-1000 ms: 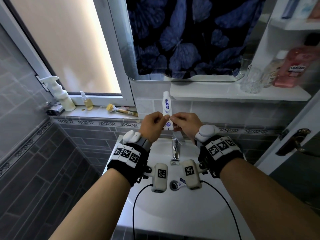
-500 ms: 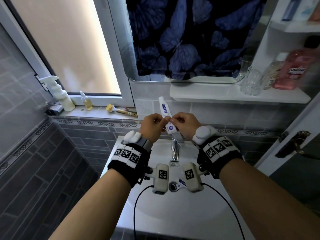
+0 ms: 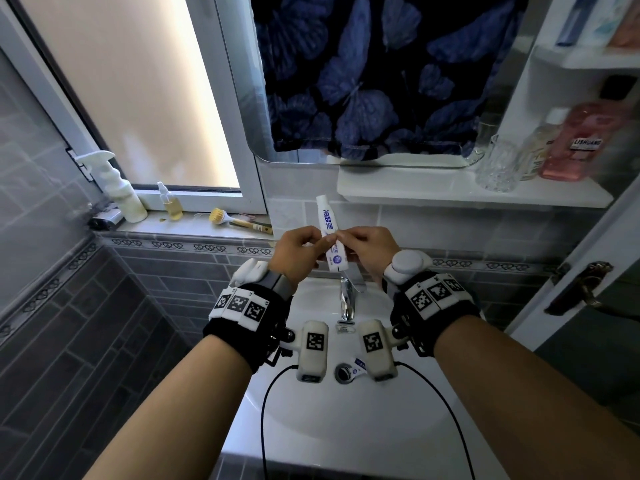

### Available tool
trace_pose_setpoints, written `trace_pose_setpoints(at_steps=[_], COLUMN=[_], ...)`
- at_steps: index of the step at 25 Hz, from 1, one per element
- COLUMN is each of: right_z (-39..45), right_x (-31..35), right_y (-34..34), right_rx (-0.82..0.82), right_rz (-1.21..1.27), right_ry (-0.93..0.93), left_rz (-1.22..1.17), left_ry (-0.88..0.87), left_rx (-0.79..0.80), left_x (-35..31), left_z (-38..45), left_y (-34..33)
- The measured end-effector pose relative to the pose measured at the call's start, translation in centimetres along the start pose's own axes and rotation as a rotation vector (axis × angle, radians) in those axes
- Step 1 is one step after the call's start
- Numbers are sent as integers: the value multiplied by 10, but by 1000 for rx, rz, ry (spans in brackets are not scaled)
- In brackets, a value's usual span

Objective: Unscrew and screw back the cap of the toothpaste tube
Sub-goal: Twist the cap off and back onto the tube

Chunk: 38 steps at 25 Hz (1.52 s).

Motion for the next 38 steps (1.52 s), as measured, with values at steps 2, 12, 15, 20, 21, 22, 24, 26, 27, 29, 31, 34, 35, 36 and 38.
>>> trace_pose_setpoints(at_steps=[2,12,15,20,21,22,24,26,27,29,31,34,35,36,38], right_z=[2,-6,-3,0,0,0,1,1,1,1,-1,-5,-5,-5,-3], right_x=[6,12,10,0,-2,-4,-4,-1,1,4,7,8,9,10,16], right_y=[-6,-28,-29,-30,-31,-30,-29,-25,-23,-21,-25,-29,-28,-26,-21], right_rx=[-51,-111,-68,-51,-51,-52,-69,-116,-147,-188,-178,-95,-69,-57,-72], right_rz=[-150,-170,-112,-299,-309,-310,-308,-291,-271,-224,-180,-104,-95,-106,-136], right_ry=[1,59,35,-38,-47,-55,-65,-52,-39,-21,-3,-33,-44,-44,-22], left_rz=[-17,-14,-28,63,79,91,95,65,43,16,44,63,64,67,47], left_ry=[13,31,36,49,52,51,53,71,82,85,62,61,62,59,40], left_rx=[-25,-146,-102,-73,-73,-76,-98,-76,-48,-25,-76,-133,-136,-143,-162], left_x=[2,11,15,21,21,22,22,22,21,18,18,20,20,19,12], left_z=[-3,-3,-2,-4,-3,-4,-6,-8,-8,-8,-8,-12,-12,-12,-11], left_y=[-1,21,27,21,19,15,10,7,6,7,10,13,13,12,12])
Point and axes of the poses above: each hand's wrist, its own z-axis towards the middle knuckle, its own y-axis out of the back of the hand, x = y × z, the point moved 4 cm from there along z, towards the middle knuckle, and after that the axes turned 10 degrees about x, right-handed, at the moved point
